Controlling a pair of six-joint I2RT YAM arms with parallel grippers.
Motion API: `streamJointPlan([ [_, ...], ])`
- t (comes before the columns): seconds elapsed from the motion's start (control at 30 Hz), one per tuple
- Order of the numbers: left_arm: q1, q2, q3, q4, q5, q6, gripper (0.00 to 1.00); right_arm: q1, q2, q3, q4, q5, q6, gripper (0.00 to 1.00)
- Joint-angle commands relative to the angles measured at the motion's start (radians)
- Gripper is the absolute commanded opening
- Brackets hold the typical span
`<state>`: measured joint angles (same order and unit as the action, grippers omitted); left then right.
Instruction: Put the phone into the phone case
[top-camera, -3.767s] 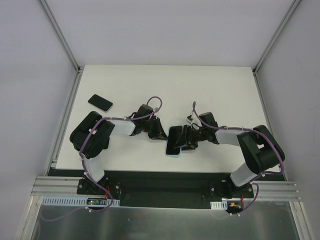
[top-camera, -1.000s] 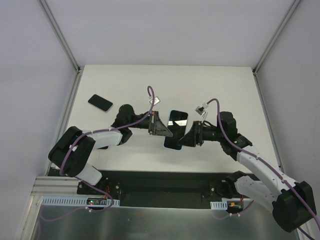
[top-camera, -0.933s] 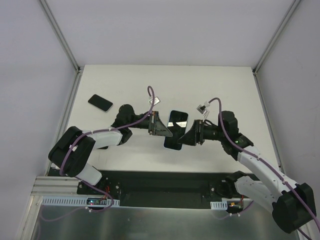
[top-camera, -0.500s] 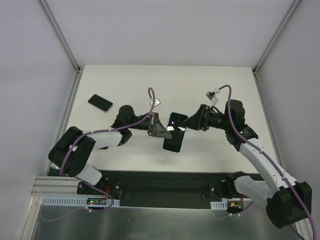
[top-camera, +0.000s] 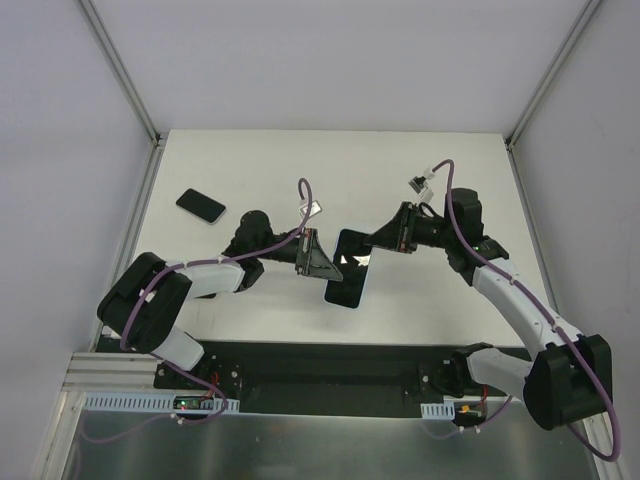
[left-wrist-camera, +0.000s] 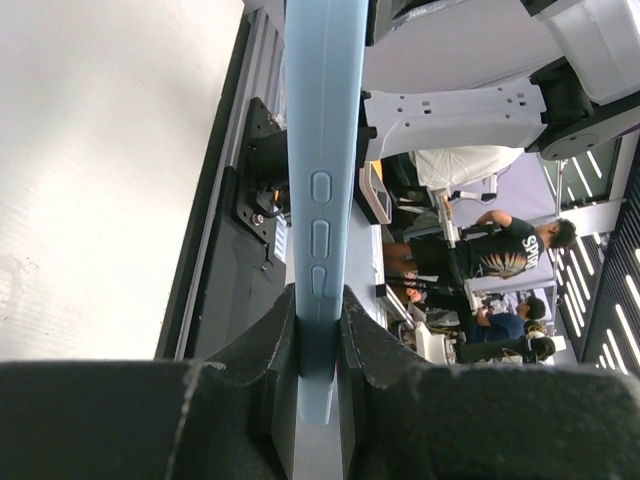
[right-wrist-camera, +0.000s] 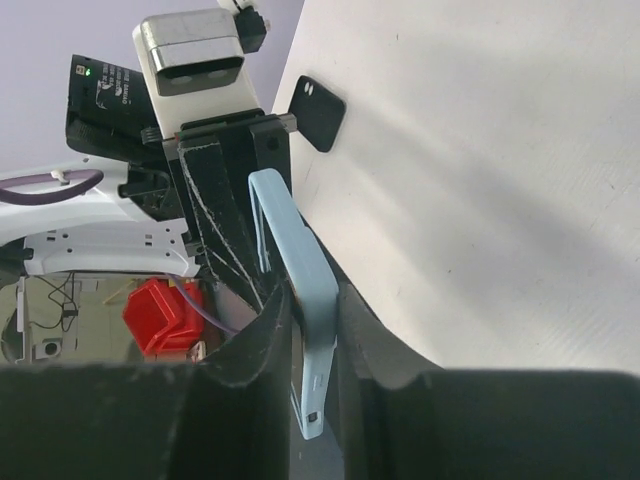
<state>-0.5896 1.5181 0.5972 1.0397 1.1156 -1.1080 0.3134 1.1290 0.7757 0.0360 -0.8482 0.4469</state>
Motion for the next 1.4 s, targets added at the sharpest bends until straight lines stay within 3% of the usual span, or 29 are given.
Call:
streamJointPlan([
  [0.0, -0.007, -0.013, 0.038, -0.090, -0.019, 0.094, 0.01, -0.004, -0.003, 0.059, -0.007, -0.014, -0.049, 0.12],
  [0.1, -0.007, -0.012, 0.055, -0.168, -0.043, 0.146, 0.00, -0.004, 0.018, 0.095, -0.108, 0.020, -0.114, 0.01],
  [0.27, -0.007, 0.001, 0.076, -0.251, -0.053, 0.165, 0.00, -0.004, 0.014, 0.106, -0.127, 0.009, -0.158, 0.02],
  [0.33, -0.007, 0.004, 0.084, -0.251, -0.050, 0.166, 0.00, -0.002, 0.011, 0.111, -0.127, -0.020, -0.163, 0.11],
  [0.37, -0.009, 0.002, 0.088, -0.253, -0.043, 0.166, 0.00, -0.002, 0.008, 0.112, -0.124, -0.025, -0.163, 0.26],
  [0.4, -0.010, 0.004, 0.090, -0.253, -0.043, 0.168, 0.00, -0.002, 0.003, 0.112, -0.119, -0.025, -0.162, 0.33],
  [0.47, -0.015, 0.002, 0.096, -0.253, -0.037, 0.171, 0.00, -0.004, -0.005, 0.117, -0.120, -0.020, -0.160, 0.43],
  [0.5, -0.018, 0.005, 0.098, -0.254, -0.036, 0.172, 0.00, -0.004, 0.002, 0.122, -0.120, -0.015, -0.159, 0.43],
  [0.73, -0.029, 0.008, 0.099, -0.279, -0.051, 0.183, 0.00, 0.000, 0.035, 0.122, -0.122, -0.005, -0.154, 0.11],
  [0.87, -0.029, 0.004, 0.098, -0.306, -0.068, 0.203, 0.00, -0.002, 0.020, 0.122, -0.140, 0.029, -0.152, 0.12],
  [0.9, -0.029, 0.002, 0.099, -0.317, -0.071, 0.206, 0.00, -0.002, 0.015, 0.126, -0.154, 0.055, -0.152, 0.17],
  [0.93, -0.029, -0.001, 0.099, -0.326, -0.085, 0.211, 0.00, -0.002, 0.011, 0.134, -0.189, 0.072, -0.152, 0.33],
  [1.03, -0.029, -0.016, 0.121, -0.457, -0.128, 0.263, 0.00, -0.004, -0.024, 0.145, -0.275, 0.165, -0.154, 0.68],
  [1.1, -0.029, -0.024, 0.170, -0.571, -0.210, 0.345, 0.00, -0.004, -0.069, 0.161, -0.338, 0.274, -0.157, 0.79],
  [1.13, -0.029, -0.022, 0.186, -0.657, -0.233, 0.368, 0.00, -0.004, -0.086, 0.169, -0.404, 0.312, -0.162, 0.92],
  [1.17, -0.027, -0.015, 0.217, -0.682, -0.262, 0.396, 0.00, -0.002, -0.103, 0.174, -0.430, 0.346, -0.160, 0.99],
  [1.37, -0.026, 0.120, 0.394, -0.831, -0.394, 0.402, 0.00, -0.004, -0.212, 0.162, -0.568, 0.500, -0.159, 0.96],
])
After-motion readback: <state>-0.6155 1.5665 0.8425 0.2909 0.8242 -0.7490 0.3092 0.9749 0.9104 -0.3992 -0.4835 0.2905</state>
